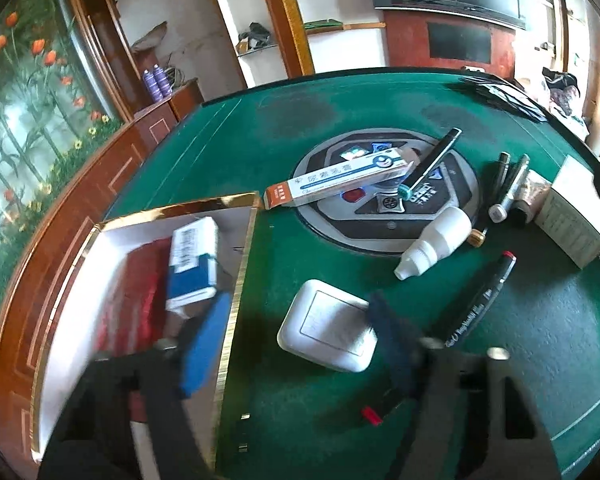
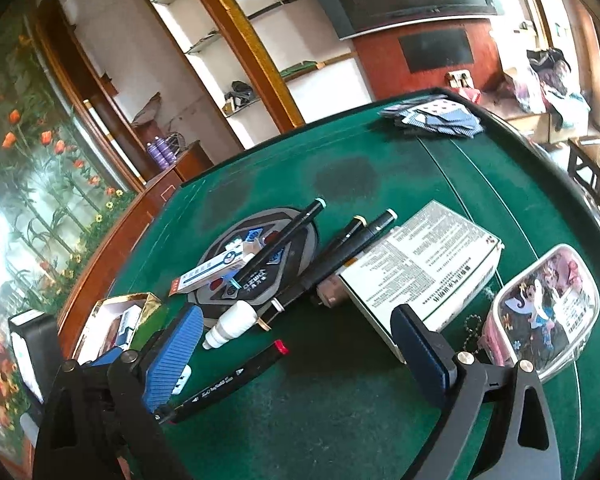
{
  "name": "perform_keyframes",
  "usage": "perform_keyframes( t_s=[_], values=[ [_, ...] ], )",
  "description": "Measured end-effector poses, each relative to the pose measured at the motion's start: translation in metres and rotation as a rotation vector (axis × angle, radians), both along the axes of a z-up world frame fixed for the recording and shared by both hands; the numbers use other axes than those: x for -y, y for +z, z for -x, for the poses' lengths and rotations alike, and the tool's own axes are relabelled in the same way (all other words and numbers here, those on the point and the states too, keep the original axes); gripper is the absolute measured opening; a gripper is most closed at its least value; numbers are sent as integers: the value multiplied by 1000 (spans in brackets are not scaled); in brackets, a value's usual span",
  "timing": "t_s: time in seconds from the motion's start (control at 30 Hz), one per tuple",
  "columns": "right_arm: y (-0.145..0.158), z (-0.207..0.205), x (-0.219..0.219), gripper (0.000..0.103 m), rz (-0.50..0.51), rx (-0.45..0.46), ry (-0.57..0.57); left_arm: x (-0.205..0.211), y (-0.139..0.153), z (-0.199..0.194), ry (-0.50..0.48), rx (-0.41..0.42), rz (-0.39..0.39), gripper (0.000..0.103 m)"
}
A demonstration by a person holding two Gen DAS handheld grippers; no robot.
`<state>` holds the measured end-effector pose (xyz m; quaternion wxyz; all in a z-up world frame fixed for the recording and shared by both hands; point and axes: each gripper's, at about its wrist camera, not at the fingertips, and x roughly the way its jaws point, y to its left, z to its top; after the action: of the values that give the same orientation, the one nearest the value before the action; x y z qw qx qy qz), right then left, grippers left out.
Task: Organize objects
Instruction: 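Move the left gripper to the white square case and grasp it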
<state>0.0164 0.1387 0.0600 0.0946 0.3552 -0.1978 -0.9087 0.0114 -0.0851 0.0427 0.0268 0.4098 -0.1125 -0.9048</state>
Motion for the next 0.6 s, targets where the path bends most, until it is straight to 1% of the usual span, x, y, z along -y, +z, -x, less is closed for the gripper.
perform_keyframes(
  t_s=[0.1,0.17,0.2,0.23,0.3,0.33,0.37,0.43,0.5,0.53,0.6],
  values=[
    [-2,1,0,98,-2,9,-6,4,9,-10,-34,-19,-55,60],
    [-1,1,0,98,-14,7,-9,8,17,-22,-74,-46,-124,61],
    [-1,0,1,98,-22,4,-11,10,20,-29,-93,-62,-159,67],
    [-1,0,2,98,-28,3,-10,12,23,-36,-115,-82,-195,77],
    [-2,1,2,97,-27,8,-5,18,22,-46,-137,-95,-246,84],
    [-2,2,2,97,-26,11,-2,20,18,-46,-144,-81,-256,84],
    [-3,2,3,98,-27,13,0,22,13,-43,-135,-64,-253,84],
    [-2,1,4,98,-34,11,0,32,4,-35,-79,-40,-244,84],
    [-2,0,4,98,-39,6,-5,45,0,-28,-32,-33,-266,84],
    [-2,0,4,97,-42,6,-8,53,-1,-25,-9,-26,-289,84],
    [-3,1,4,98,-41,13,-8,62,-1,-22,8,-13,-318,84]
  ],
)
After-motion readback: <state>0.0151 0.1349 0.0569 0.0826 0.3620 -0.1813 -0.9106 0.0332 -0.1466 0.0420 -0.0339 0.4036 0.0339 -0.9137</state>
